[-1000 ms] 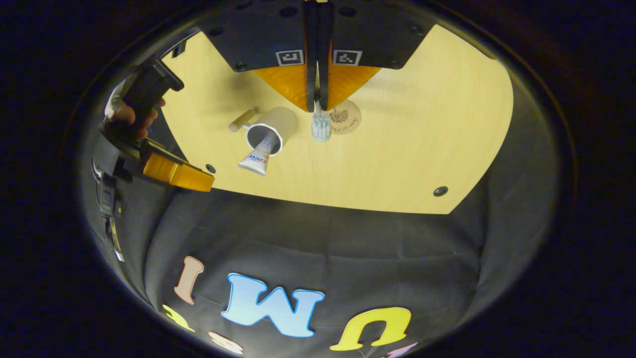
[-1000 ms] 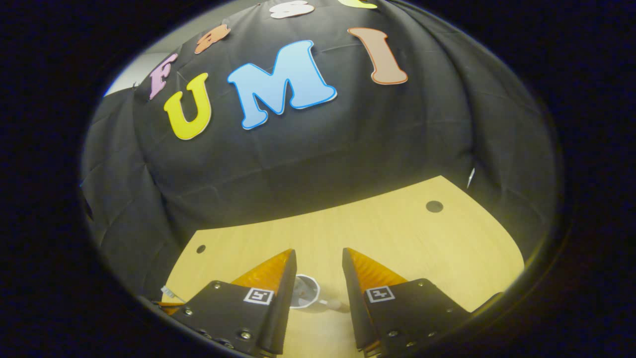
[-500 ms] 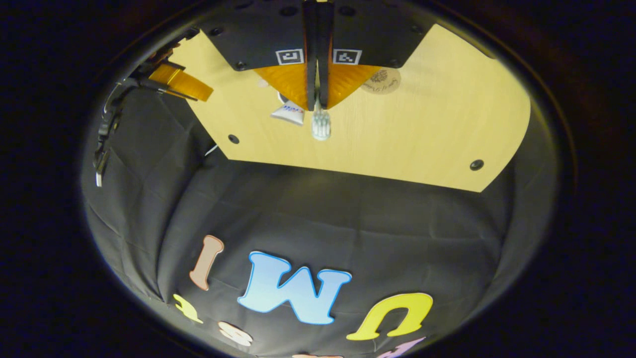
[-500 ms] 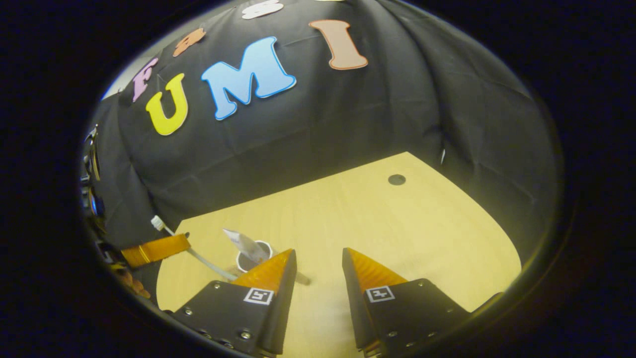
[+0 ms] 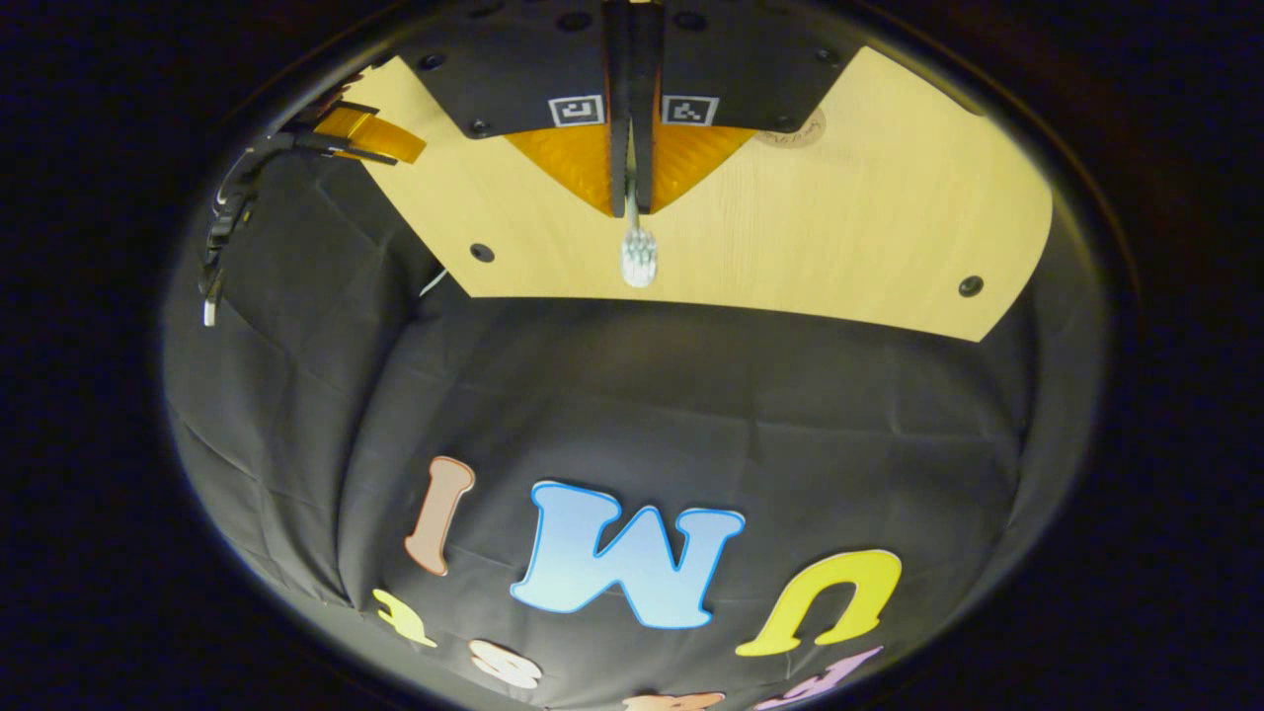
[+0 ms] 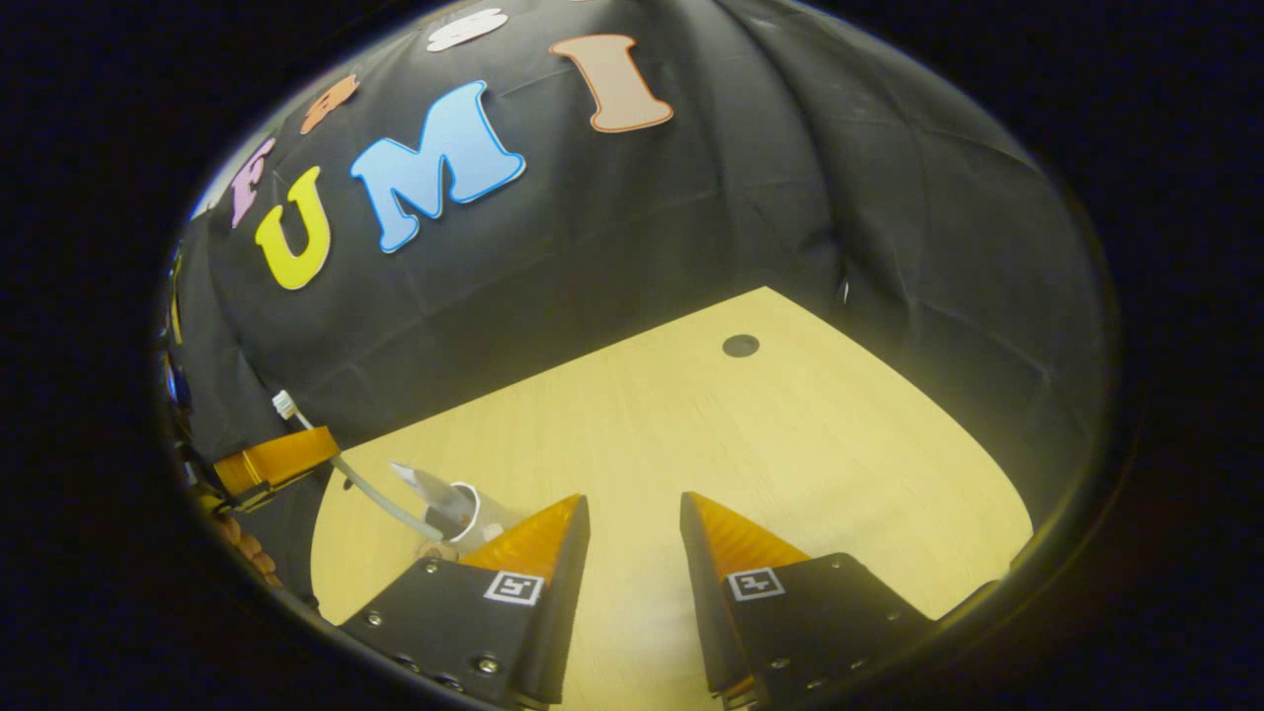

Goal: Put the toothbrush and toothpaste on the desktop into the cup, then pick up the cup and place it on the coaster on the desktop.

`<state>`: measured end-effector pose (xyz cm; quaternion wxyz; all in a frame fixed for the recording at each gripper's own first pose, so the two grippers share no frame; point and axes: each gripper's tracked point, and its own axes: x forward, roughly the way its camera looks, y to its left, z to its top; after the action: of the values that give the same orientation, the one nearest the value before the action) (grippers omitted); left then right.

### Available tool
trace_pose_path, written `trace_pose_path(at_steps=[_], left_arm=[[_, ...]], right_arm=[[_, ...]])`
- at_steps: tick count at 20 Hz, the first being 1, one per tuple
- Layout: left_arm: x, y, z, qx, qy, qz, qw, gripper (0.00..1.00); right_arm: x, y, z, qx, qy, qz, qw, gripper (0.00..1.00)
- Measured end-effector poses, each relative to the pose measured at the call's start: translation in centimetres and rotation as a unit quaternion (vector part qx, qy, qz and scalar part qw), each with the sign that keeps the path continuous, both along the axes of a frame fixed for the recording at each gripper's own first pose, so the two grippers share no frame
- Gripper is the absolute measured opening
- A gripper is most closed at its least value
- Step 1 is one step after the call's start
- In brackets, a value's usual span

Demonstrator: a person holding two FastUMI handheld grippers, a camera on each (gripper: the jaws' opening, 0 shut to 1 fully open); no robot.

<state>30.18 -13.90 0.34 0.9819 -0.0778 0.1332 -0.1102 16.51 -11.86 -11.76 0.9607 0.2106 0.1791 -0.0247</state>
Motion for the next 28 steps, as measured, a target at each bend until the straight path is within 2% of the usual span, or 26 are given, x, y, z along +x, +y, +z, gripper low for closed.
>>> trace_pose_path(at_steps=[2,5,9,15,16,17,18,21,22,23,28], left_arm=[[0.6,-0.4,-0.6,0.012,0.002,-0.001,1.0,0.06],[1.7,-0.4,-2.2,0.001,0.016,0.01,1.0,0.07],[2.2,-0.2,-4.0,0.005,0.029,0.018,0.999,0.06],[1.5,-1.0,-6.7,0.04,0.04,0.002,0.998,0.07],[1.5,-1.3,-7.1,0.038,0.042,0.001,0.998,0.08],[1.4,-1.4,-7.2,0.037,0.045,-0.001,0.998,0.13],[1.5,-1.6,-8.0,0.036,0.054,-0.003,0.998,0.12],[1.2,-1.5,-8.7,0.047,0.067,-0.004,0.997,0.7],[0.9,-1.4,-8.6,0.046,0.067,-0.003,0.997,0.79],[0.8,-1.3,-8.5,0.045,0.065,-0.001,0.997,0.85],[0.1,-0.7,-7.8,0.04,0.063,0.001,0.997,0.84]], right_arm=[[0.3,0.0,-0.1,0.007,0.002,0.002,1.0,0.51],[0.8,0.2,-0.1,0.007,0.004,0.01,1.0,0.53],[1.2,0.2,-0.3,0.004,0.009,0.017,1.0,0.51],[1.7,-0.1,-0.3,0.008,0.015,0.014,1.0,0.53],[1.7,-0.1,-0.2,0.008,0.015,0.014,1.0,0.53],[1.8,-0.1,-0.1,0.008,0.014,0.014,1.0,0.53],[2.0,0.0,0.1,0.007,0.013,0.015,1.0,0.53],[2.1,0.4,0.4,0.003,0.01,0.02,1.0,0.51],[2.2,0.6,0.5,0.003,0.009,0.023,1.0,0.53],[2.2,0.7,0.5,0.002,0.009,0.025,1.0,0.53],[2.3,1.9,0.8,-0.008,0.009,0.049,0.999,0.53]])
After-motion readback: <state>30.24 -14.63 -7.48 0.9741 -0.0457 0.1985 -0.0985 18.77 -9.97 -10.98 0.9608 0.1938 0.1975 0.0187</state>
